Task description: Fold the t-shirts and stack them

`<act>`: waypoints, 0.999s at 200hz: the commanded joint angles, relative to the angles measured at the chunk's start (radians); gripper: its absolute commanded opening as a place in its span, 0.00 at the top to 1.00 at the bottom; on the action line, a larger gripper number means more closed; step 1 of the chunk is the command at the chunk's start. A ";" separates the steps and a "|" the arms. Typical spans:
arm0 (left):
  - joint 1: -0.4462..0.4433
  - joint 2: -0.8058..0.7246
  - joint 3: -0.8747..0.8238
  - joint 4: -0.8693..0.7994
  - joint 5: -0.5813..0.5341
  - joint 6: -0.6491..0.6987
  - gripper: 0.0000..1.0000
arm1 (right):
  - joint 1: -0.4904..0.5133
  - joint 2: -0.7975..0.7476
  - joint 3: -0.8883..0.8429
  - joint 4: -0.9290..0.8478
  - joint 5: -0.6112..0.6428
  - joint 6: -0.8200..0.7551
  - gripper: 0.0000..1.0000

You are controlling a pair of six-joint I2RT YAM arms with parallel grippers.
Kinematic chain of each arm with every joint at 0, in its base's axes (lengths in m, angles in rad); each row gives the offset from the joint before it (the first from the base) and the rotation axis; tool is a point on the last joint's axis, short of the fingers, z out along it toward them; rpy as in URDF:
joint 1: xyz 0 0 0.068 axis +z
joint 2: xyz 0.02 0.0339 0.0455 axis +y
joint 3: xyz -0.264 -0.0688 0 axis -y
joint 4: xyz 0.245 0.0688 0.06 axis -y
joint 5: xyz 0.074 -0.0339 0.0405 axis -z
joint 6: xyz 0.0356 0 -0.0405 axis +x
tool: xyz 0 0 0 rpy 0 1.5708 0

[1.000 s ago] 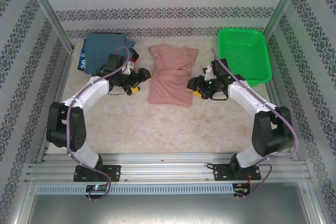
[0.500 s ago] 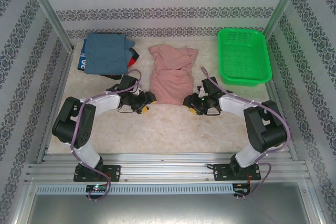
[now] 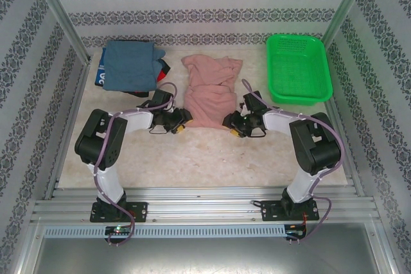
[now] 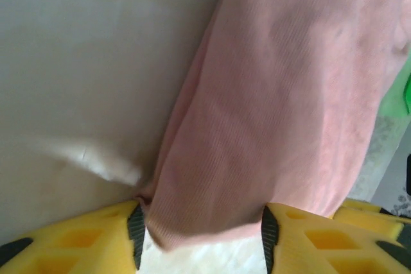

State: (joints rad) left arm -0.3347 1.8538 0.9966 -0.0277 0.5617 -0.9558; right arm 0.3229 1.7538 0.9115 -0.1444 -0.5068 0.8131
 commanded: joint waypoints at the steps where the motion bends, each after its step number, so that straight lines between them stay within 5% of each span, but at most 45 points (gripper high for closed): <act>1: -0.010 0.034 0.044 0.051 -0.042 0.009 0.58 | -0.005 0.037 0.053 0.006 0.026 -0.013 0.54; 29: -0.008 0.057 0.092 -0.004 -0.045 0.043 0.80 | -0.014 0.071 0.097 -0.028 0.033 -0.028 0.66; 67: 0.012 0.002 0.082 -0.082 -0.069 0.110 1.00 | -0.038 0.051 0.093 -0.073 0.044 -0.041 1.00; 119: 0.044 -0.199 0.039 -0.231 -0.114 0.210 1.00 | -0.060 -0.150 0.066 -0.220 0.032 -0.086 1.00; 200: 0.032 -0.406 -0.235 -0.200 -0.059 0.146 1.00 | 0.036 -0.348 -0.135 -0.252 0.036 -0.005 1.00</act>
State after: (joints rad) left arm -0.3080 1.5215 0.8330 -0.1783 0.5213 -0.7937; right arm 0.3332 1.4914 0.8455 -0.3229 -0.5114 0.7704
